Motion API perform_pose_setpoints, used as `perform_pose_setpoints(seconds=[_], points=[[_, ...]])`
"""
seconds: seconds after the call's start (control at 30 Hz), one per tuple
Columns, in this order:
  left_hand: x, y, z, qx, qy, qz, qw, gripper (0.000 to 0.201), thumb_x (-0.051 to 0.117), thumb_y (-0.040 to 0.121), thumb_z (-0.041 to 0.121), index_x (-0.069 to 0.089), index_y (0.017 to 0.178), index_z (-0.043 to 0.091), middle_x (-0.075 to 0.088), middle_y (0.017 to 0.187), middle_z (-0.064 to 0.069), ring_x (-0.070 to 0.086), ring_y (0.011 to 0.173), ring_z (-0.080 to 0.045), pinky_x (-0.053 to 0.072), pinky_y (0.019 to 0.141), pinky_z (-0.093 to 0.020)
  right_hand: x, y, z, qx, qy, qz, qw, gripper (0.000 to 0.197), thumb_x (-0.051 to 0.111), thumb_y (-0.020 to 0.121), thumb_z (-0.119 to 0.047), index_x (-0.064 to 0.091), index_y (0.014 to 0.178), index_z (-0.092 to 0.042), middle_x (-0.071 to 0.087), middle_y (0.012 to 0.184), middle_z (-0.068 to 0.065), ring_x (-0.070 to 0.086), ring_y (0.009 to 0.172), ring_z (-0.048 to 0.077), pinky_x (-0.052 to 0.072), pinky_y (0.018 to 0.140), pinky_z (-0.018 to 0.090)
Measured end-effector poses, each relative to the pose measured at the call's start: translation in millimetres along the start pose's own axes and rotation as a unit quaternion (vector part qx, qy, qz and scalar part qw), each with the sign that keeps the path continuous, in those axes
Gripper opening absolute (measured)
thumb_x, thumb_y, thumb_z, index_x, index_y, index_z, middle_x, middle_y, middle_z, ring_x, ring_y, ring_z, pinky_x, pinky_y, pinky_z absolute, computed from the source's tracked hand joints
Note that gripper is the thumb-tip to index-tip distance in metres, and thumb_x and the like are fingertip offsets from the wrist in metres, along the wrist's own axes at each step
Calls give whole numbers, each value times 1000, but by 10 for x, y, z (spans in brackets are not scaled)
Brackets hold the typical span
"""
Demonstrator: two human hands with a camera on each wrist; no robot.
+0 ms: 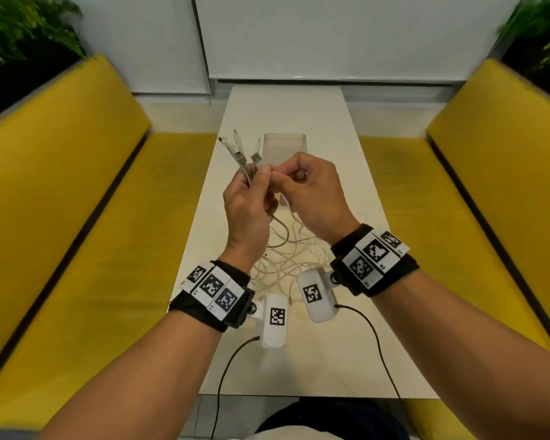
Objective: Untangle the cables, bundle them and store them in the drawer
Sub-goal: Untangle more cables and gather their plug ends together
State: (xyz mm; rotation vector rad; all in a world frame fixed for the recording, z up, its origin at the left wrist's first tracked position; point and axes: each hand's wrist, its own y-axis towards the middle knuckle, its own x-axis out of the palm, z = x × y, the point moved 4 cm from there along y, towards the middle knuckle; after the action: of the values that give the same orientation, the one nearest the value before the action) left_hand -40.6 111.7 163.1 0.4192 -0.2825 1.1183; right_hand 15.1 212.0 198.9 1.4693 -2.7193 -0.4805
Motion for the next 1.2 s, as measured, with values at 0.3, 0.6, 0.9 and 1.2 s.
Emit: perform_pose_setpoints(seconds=[0.3,0.6,0.9,1.2], points=[[-59,157,183,23,65,69,995,36,47,108,28,58,77,14,46,48,8,42,45,-11,38,46,-26,-40,-49,141,36,45,-103,993,25,70,87,5,57,105,-5,67,74,8,63,65,21,52,63,32],[-178,318,460,33,-57,110,992,40,39,111,28,44,73,17,38,56,6,30,46,-8,26,47,-28,-319,-184,1062,93,-257,-183,944,15,66,95,-18,78,87,-13,74,92,-5,66,90,7,51,90,29],[-300,309,475,45,-65,136,988,38,37,110,33,44,76,18,37,63,2,32,52,-11,29,48,-26,-476,-223,1409,92,-348,-232,904,15,63,95,-28,68,80,-28,59,97,-8,57,93,12,43,84,29],[-396,314,521,25,-65,133,989,42,33,110,42,42,75,20,32,57,4,25,49,-12,28,43,-26,-886,-113,1449,137,-372,-65,916,24,58,96,-46,71,85,-30,71,105,-6,65,102,18,49,92,40]])
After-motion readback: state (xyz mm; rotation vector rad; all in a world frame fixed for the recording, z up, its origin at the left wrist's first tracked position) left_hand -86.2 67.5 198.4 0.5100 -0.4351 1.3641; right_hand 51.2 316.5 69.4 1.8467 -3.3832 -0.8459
